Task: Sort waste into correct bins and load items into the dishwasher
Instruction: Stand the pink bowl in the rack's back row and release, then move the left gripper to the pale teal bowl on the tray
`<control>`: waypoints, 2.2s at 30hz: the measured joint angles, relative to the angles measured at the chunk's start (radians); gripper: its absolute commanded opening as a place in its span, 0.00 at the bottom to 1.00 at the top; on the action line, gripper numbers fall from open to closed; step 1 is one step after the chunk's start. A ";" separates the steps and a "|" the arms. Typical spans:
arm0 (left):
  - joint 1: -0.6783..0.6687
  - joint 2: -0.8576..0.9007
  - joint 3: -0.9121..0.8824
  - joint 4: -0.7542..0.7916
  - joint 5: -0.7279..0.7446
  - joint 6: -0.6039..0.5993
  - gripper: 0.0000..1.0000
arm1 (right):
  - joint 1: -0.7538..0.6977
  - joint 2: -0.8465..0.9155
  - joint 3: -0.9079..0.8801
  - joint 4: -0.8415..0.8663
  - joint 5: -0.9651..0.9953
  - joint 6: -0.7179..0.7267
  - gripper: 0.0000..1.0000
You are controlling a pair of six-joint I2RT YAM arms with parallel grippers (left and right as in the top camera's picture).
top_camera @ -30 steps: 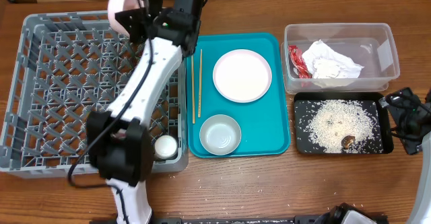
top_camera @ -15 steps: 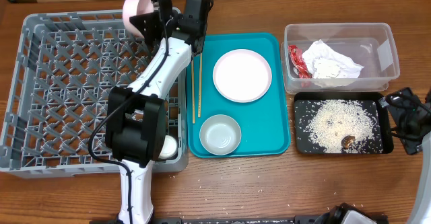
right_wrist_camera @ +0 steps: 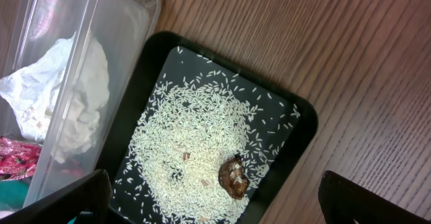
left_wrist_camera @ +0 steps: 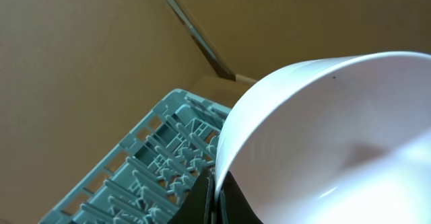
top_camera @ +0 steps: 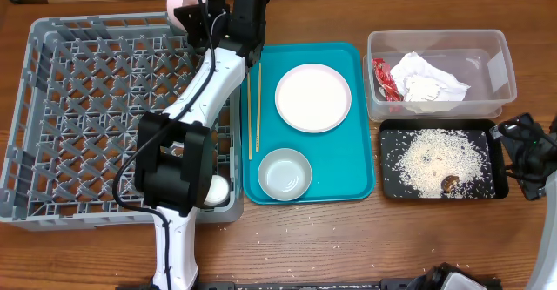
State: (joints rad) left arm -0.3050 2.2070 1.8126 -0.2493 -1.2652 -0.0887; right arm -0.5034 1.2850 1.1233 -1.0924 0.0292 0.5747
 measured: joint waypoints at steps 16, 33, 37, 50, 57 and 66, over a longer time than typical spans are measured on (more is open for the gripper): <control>0.018 0.011 -0.005 -0.145 0.006 -0.047 0.04 | 0.000 0.000 0.000 0.000 0.000 0.001 1.00; -0.027 0.074 -0.005 -0.080 -0.097 0.030 0.09 | 0.000 0.000 0.000 0.000 0.000 0.001 1.00; -0.050 0.081 -0.006 -0.088 -0.094 0.054 0.80 | 0.000 0.000 0.000 0.000 0.000 0.000 1.00; -0.122 0.075 -0.004 -0.219 0.104 0.066 0.98 | 0.000 0.000 0.000 0.000 0.000 0.000 1.00; -0.132 -0.002 0.000 -0.361 0.400 0.039 1.00 | 0.000 0.000 0.000 0.000 0.000 0.000 1.00; -0.134 -0.275 0.028 -0.677 1.094 -0.027 0.87 | 0.000 0.000 0.000 0.000 0.000 0.000 1.00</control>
State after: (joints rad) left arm -0.4393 1.9316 1.8408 -0.9264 -0.1711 -0.1162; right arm -0.5037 1.2850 1.1233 -1.0924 0.0292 0.5747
